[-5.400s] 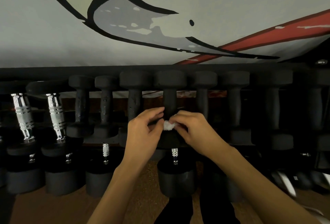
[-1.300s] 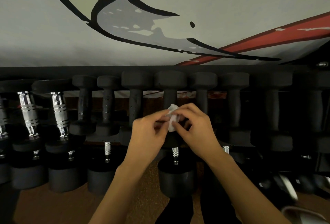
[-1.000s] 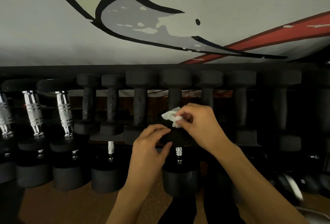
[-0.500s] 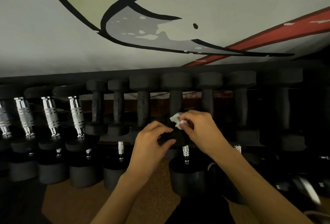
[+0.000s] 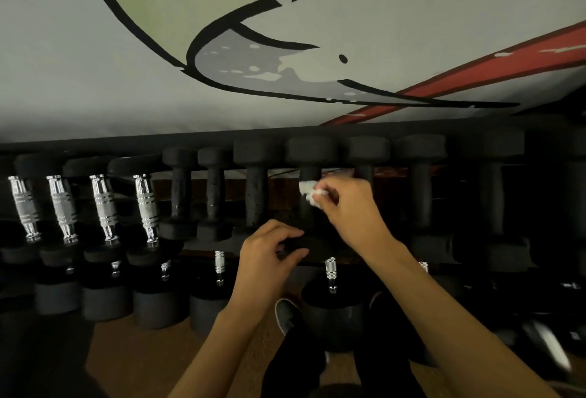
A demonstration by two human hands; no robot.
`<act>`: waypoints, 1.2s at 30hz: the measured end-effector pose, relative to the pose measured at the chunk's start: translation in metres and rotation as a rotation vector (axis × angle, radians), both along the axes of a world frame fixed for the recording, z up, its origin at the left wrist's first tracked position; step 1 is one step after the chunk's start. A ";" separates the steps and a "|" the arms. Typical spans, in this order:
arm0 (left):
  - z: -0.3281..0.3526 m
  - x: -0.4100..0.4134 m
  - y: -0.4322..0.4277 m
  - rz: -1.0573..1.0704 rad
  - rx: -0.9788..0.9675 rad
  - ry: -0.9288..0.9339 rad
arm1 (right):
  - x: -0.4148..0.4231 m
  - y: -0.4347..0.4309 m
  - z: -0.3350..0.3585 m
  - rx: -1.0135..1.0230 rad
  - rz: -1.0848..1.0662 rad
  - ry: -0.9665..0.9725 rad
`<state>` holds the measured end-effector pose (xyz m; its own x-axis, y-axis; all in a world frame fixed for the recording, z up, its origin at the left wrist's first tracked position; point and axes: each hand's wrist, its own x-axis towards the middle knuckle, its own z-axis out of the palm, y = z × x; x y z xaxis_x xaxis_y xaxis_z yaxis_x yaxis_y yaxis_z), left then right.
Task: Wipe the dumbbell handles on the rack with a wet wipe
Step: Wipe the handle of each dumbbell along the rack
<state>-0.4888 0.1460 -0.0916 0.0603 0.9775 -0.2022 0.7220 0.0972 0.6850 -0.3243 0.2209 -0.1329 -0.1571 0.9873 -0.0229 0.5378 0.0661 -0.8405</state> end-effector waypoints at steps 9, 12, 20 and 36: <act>-0.015 -0.022 0.005 -0.174 0.020 -0.077 | -0.020 0.014 0.020 0.066 -0.009 -0.138; -0.016 -0.029 0.006 -0.274 0.028 -0.080 | -0.036 0.021 0.024 0.086 -0.131 -0.223; -0.020 -0.043 0.008 -0.395 0.014 -0.148 | -0.047 -0.031 0.027 -0.063 0.062 -0.359; -0.011 -0.113 0.017 -0.317 0.004 -0.076 | -0.048 -0.039 0.023 -0.063 -0.026 -0.328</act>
